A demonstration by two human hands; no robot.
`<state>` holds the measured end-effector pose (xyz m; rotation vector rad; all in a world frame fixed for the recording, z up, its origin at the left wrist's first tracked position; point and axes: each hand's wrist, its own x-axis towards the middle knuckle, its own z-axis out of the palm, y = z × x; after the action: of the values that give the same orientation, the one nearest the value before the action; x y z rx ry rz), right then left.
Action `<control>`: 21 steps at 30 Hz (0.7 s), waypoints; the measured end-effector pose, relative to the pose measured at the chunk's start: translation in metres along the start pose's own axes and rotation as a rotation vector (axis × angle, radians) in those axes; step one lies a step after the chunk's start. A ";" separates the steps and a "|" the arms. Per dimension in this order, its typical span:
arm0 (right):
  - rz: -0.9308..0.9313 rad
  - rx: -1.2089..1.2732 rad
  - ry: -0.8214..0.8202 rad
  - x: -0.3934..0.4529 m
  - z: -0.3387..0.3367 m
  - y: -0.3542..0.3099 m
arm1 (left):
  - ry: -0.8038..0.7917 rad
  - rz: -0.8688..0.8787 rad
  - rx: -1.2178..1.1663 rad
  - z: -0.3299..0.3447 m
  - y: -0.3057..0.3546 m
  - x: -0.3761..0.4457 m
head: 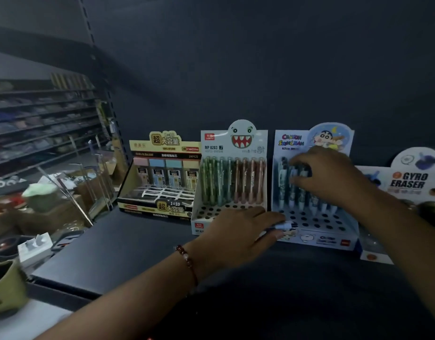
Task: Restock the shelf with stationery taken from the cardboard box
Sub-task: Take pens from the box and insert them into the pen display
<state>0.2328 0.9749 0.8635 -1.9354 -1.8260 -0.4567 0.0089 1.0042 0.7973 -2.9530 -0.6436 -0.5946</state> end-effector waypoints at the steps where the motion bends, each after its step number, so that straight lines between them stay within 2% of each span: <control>1: -0.002 0.009 0.046 -0.002 0.002 0.000 | -0.003 -0.004 -0.008 0.000 0.002 0.000; 3: -0.006 0.078 0.102 -0.004 0.006 0.001 | -0.008 -0.010 -0.020 -0.001 0.005 0.000; 11: 0.079 0.515 0.118 -0.005 0.006 0.012 | -0.006 -0.024 -0.060 0.005 0.011 0.008; 21: 0.241 1.074 0.420 -0.022 -0.051 0.031 | 0.032 0.070 -0.118 0.009 0.019 0.031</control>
<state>0.2655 0.9283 0.8921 -1.1485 -1.1407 0.1866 0.0461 1.0003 0.8008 -3.0523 -0.5172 -0.6956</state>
